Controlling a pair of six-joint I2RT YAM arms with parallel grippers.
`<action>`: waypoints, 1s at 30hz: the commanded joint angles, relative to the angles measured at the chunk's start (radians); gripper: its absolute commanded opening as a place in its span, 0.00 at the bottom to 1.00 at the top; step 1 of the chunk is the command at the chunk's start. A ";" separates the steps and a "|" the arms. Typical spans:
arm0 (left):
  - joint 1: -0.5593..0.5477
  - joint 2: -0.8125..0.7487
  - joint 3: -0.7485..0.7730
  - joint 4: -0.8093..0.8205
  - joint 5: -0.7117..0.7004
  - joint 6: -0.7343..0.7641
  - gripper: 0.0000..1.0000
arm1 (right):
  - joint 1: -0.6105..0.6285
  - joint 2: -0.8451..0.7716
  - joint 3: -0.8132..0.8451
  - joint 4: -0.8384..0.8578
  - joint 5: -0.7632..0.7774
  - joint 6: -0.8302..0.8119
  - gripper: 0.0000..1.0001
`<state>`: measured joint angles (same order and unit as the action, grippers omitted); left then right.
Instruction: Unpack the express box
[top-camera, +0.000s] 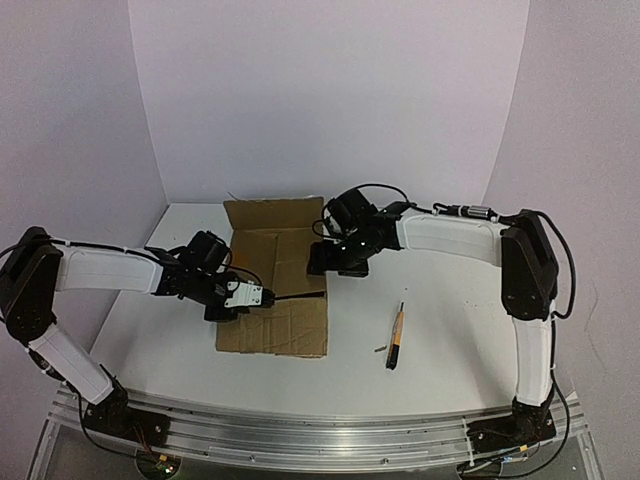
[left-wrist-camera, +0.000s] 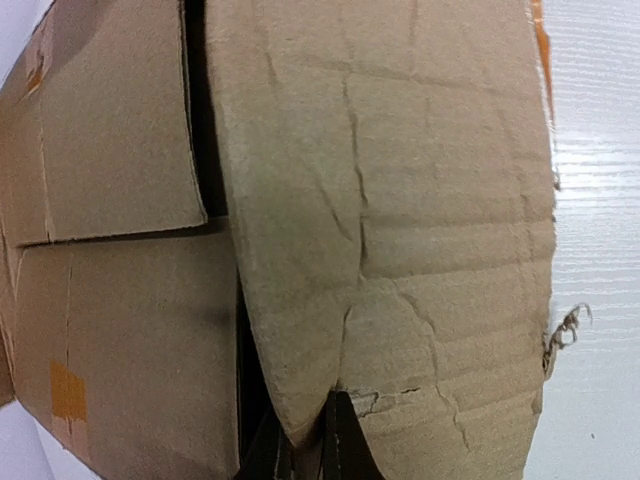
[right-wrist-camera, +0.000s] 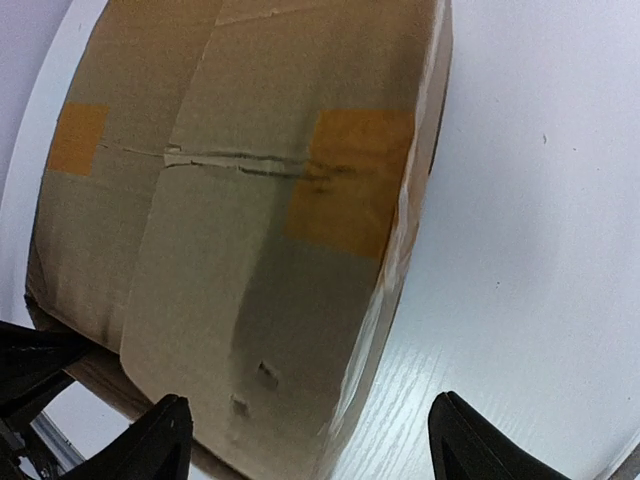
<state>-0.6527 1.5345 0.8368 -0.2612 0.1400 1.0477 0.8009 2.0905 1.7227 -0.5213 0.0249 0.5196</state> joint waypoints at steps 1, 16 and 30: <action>-0.014 -0.053 0.016 0.035 -0.027 0.002 0.00 | 0.097 -0.075 0.091 -0.074 0.252 0.009 0.83; -0.289 -0.065 -0.042 -0.024 -0.164 -0.067 0.00 | 0.217 0.173 0.315 -0.216 0.414 -0.003 0.94; -0.366 0.000 0.013 -0.099 -0.168 -0.244 0.00 | 0.240 0.264 0.341 -0.448 0.499 -0.020 0.94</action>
<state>-1.0108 1.5001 0.8329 -0.3065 -0.0166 0.8180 1.0331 2.2987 2.0183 -0.9101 0.5588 0.5089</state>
